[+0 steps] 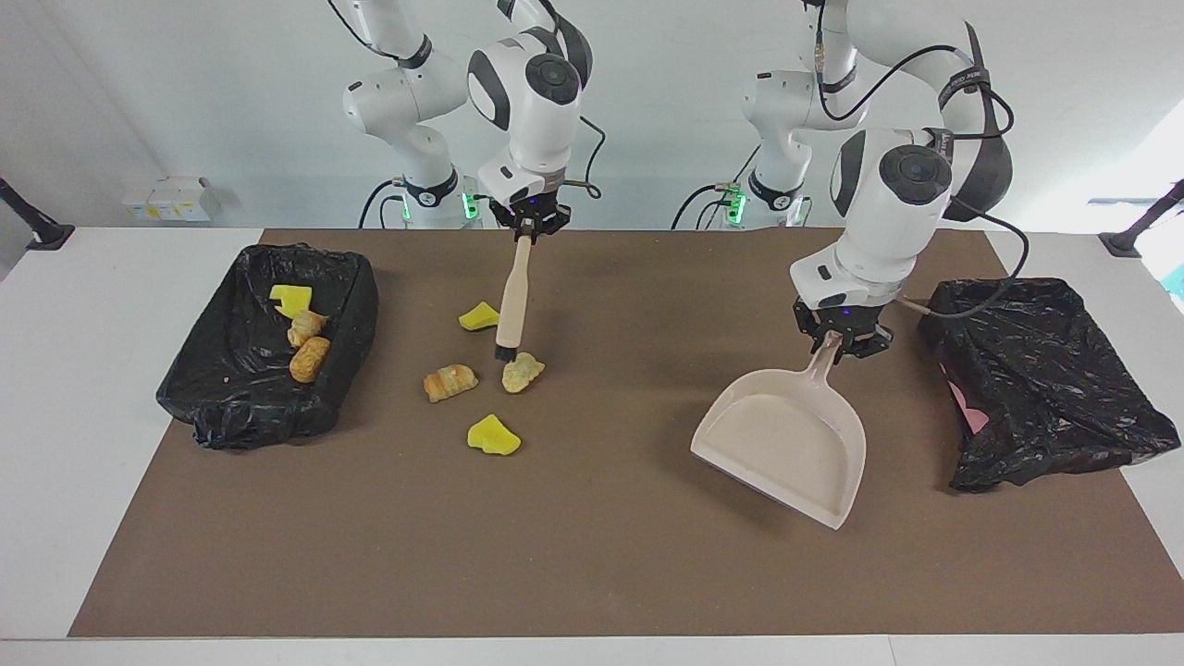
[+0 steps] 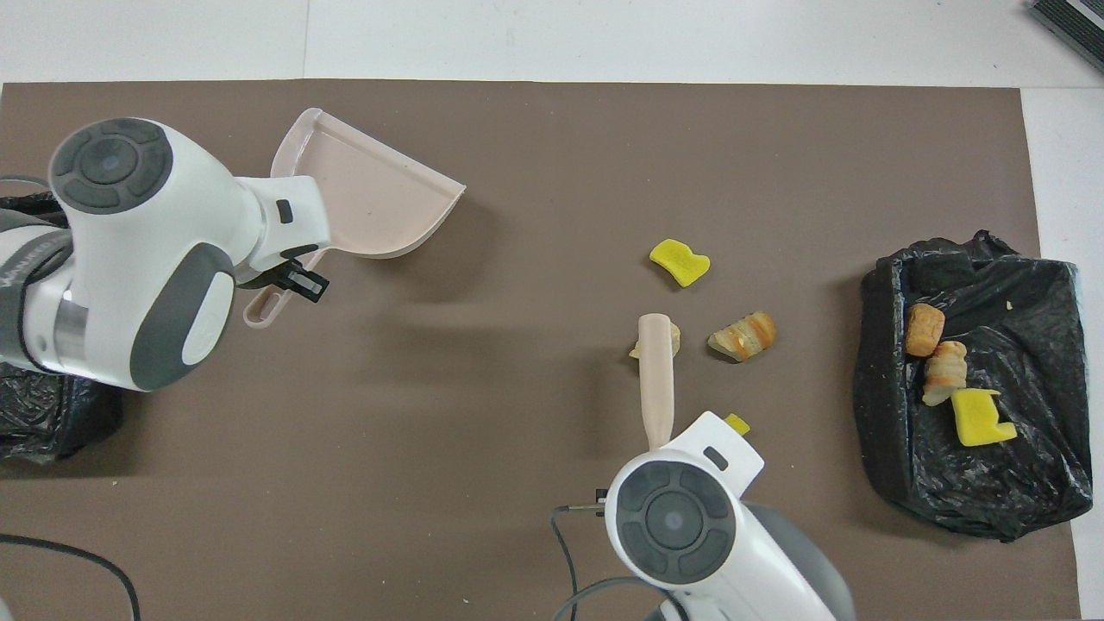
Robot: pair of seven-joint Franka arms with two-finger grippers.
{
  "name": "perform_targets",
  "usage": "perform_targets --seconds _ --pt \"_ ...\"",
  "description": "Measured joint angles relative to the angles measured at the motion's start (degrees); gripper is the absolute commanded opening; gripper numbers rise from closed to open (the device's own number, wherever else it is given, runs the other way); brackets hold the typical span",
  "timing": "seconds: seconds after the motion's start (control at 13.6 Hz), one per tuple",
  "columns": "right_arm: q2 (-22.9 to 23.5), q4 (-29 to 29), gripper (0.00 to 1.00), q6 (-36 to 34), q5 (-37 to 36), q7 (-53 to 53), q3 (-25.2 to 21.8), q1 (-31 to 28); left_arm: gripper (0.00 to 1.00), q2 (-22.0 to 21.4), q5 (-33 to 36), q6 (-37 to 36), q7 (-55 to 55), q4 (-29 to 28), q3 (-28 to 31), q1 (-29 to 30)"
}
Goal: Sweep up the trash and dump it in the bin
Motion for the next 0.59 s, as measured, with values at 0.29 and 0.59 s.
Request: perform_targets --seconds 0.29,0.59 --pt "-0.9 -3.8 0.0 -3.2 0.0 6.1 0.1 -2.7 0.0 0.0 0.0 -1.3 14.8 -0.3 0.0 2.3" --pt "-2.5 -10.2 0.0 -3.0 0.3 14.9 0.7 -0.2 0.0 0.0 0.0 -1.4 28.6 -1.7 -0.1 3.5"
